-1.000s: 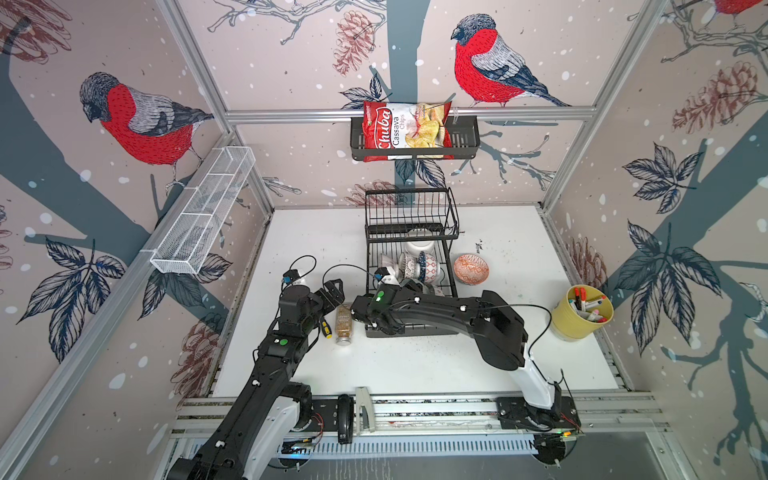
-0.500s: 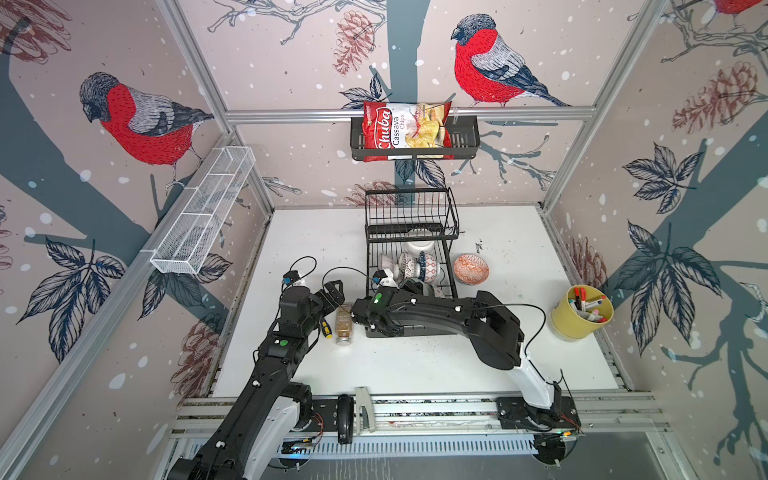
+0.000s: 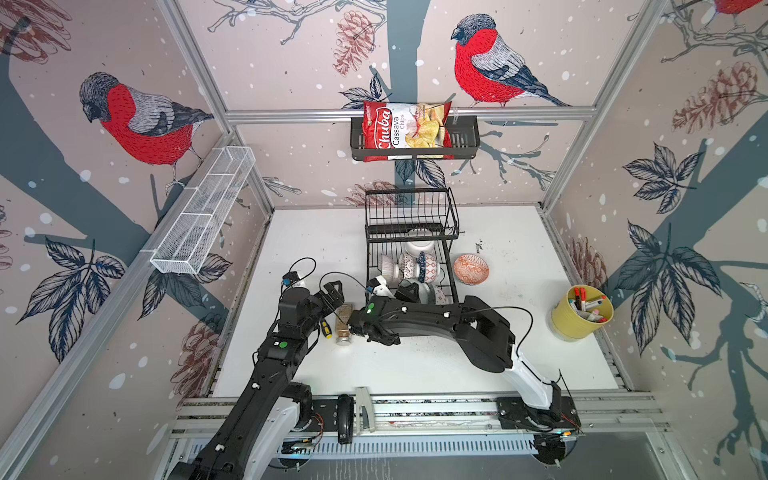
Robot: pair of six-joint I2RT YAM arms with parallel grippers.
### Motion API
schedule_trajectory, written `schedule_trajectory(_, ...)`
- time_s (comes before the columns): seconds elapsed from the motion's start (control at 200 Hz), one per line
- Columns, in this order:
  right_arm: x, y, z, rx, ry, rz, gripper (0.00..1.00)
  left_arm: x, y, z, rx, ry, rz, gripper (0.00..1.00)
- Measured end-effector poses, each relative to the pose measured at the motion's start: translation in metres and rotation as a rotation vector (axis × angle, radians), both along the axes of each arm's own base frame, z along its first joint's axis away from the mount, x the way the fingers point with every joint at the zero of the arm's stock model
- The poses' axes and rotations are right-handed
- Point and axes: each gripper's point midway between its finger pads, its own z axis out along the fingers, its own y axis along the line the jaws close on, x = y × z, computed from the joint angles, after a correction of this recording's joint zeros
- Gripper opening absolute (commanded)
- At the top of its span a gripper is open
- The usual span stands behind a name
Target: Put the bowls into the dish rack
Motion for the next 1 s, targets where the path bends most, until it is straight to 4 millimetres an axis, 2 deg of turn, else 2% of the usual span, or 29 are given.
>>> schedule_trajectory(0.365,-0.014,0.017,-0.008,-0.082,-0.034,0.073,0.00,-0.005,0.000,-0.003,0.001,0.008,-0.002,0.96)
schedule_trajectory(0.585,-0.020,0.023,-0.010,-0.084,-0.023,0.085,0.08,-0.007,0.001,-0.005,0.001,0.006,-0.001,0.96)
schedule_trajectory(0.875,-0.025,0.028,-0.016,0.011,0.036,0.046,0.17,-0.008,0.001,-0.004,-0.001,-0.004,0.001,0.96)
schedule_trajectory(1.001,-0.027,0.026,-0.019,0.026,0.061,0.032,0.24,-0.008,0.002,-0.002,-0.002,-0.010,0.002,0.96)
